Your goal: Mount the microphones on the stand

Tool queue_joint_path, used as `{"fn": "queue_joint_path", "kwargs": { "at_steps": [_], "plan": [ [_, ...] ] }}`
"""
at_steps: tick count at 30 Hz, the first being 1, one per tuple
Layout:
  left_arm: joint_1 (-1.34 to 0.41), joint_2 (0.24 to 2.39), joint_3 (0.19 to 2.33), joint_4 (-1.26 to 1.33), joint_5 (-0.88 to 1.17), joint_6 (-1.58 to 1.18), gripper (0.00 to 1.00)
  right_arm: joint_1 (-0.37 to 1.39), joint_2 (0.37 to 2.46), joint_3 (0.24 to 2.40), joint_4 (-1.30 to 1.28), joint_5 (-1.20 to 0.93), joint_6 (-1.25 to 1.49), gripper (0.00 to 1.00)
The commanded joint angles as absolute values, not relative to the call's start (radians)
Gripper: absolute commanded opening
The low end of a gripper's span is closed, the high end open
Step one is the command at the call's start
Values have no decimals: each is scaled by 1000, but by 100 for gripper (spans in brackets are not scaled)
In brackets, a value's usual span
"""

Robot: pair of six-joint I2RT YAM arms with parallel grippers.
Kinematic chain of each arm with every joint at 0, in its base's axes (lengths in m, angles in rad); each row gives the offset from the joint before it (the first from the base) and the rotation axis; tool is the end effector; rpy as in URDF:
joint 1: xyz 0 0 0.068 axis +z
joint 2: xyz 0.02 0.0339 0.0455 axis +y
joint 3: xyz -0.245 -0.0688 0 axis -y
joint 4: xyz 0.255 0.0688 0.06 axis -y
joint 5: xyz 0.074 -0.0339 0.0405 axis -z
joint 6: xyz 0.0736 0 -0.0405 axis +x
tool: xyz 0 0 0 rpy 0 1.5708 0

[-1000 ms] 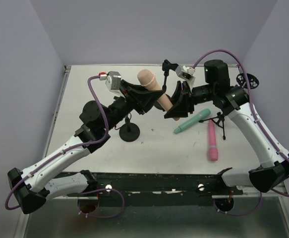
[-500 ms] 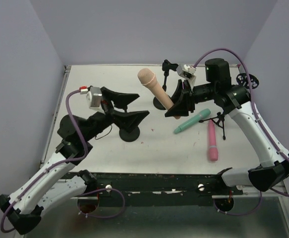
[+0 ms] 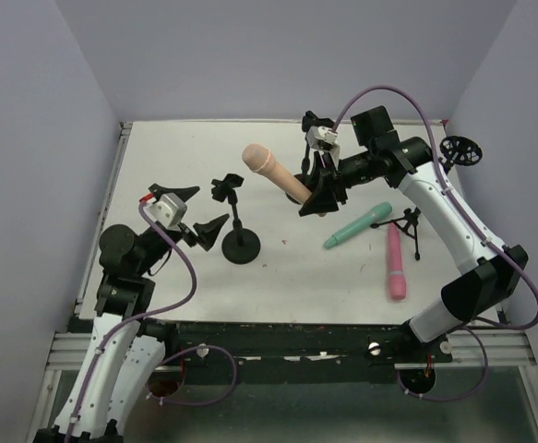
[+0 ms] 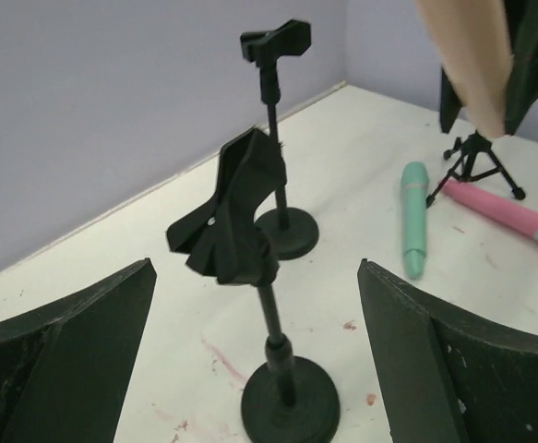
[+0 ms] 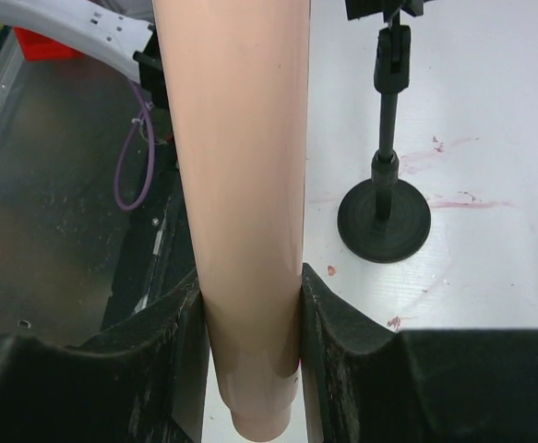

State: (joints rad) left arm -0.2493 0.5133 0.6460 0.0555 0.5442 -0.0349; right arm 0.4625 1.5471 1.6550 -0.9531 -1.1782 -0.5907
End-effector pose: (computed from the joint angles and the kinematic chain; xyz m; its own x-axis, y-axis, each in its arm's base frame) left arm 0.1708 -0.0828 0.3526 0.1566 -0.0707 -0.9851 0.7099 0.7016 0.0625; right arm 0.2641 0.2077 0.3691 -0.1554 -0.3156 -0.9361 -0.9704 -0.1287 0.2045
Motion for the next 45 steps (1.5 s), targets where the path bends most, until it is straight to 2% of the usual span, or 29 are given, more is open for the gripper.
{"fn": "queue_joint_path", "kwargs": {
  "at_steps": [1, 6, 12, 18, 25, 30, 37, 45],
  "plan": [
    [-89, 569, 614, 259, 796, 23, 98, 459, 1585, 1727, -1084, -1186, -775, 12],
    [47, 664, 635, 388, 994, -43, 98, 459, 1582, 1710, -1068, -1170, -822, 13],
    [100, 781, 624, 606, 1221, -77, 98, 459, 1581, 1666, -948, -1160, -808, 14],
    [124, 916, 706, 560, 1314, -44, 98, 460, 1680, 1791, -1017, -1193, -850, 14],
    [127, 1018, 732, 637, 1356, -118, 98, 492, 1717, 1812, -1000, -1189, -839, 15],
    [126, 1089, 713, 836, 1388, -276, 98, 512, 1750, 1847, -1008, -1181, -831, 15],
    [109, 1150, 707, 946, 1391, -354, 97, 531, 1787, 1910, -1019, -1163, -802, 15],
    [75, 1172, 693, 947, 1401, -354, 90, 554, 1848, 1997, -1009, -1143, -761, 15]
  ]
}}
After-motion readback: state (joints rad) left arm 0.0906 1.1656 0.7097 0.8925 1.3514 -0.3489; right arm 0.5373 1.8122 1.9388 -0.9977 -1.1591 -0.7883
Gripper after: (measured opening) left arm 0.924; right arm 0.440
